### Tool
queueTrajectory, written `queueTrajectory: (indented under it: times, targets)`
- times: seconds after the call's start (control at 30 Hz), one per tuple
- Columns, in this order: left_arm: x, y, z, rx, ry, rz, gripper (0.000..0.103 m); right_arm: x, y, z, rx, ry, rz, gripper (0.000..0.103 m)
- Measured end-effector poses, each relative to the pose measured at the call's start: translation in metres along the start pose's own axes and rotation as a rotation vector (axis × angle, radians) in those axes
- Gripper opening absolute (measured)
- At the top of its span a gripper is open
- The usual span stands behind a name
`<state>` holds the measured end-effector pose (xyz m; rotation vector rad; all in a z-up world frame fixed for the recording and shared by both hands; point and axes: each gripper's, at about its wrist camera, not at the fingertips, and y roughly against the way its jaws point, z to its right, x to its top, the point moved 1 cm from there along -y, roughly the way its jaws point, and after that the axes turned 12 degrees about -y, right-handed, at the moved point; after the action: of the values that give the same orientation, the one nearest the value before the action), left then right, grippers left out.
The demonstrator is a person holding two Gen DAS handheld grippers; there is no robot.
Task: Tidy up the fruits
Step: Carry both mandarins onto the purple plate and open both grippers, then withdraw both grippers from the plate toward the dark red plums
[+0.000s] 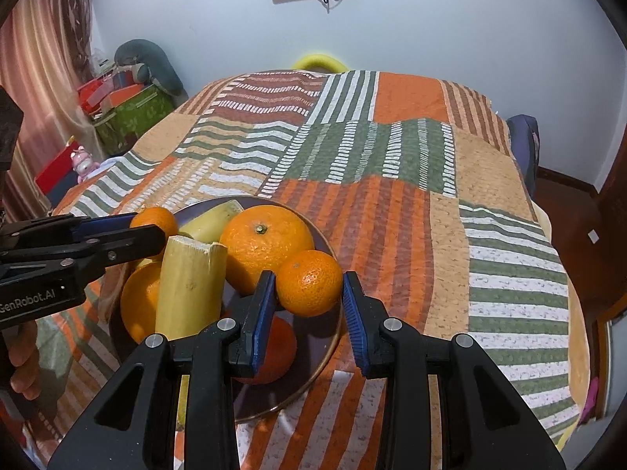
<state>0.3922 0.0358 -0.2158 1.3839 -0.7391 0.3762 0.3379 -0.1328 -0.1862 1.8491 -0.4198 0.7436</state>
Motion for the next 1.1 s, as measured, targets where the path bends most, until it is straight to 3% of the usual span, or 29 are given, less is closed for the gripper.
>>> queueTrajectory:
  times: [0.3, 0.43, 0.6, 1.1]
  targets:
    - [0.002, 0.003, 0.002, -0.008, 0.000, 0.006, 0.036, -0.002, -0.007, -0.003, 0.007, 0.012, -0.031, 0.032]
    - [0.000, 0.011, 0.003, -0.002, -0.001, 0.012, 0.036, -0.002, -0.002, -0.004, 0.002, 0.011, -0.018, 0.045]
    - [-0.001, 0.030, 0.007, 0.015, -0.008, 0.030, 0.036, -0.001, 0.010, -0.005, -0.013, 0.019, 0.004, 0.045]
    - [-0.023, 0.126, 0.038, 0.058, -0.038, 0.112, 0.036, -0.011, 0.099, -0.017, -0.012, 0.019, 0.093, 0.045]
